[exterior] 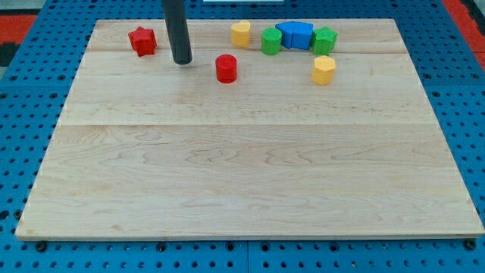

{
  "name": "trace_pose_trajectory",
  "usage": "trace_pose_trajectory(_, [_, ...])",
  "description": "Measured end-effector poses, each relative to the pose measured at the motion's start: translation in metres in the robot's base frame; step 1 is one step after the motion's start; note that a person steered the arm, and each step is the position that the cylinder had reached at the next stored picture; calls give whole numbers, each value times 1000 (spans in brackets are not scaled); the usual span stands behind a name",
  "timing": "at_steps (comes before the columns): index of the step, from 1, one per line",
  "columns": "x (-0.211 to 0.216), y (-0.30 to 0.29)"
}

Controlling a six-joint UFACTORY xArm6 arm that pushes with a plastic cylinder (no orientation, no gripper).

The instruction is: Move the green circle down a bit

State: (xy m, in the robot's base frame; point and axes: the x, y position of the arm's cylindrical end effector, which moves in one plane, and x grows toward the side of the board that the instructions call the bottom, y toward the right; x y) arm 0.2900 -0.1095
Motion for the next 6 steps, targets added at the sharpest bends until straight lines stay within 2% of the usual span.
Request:
trace_pose_trajectory(2, [-35, -21])
trace_pose_trajectory(5, [-98, 104])
trace_pose_trajectory(6, [-96, 124])
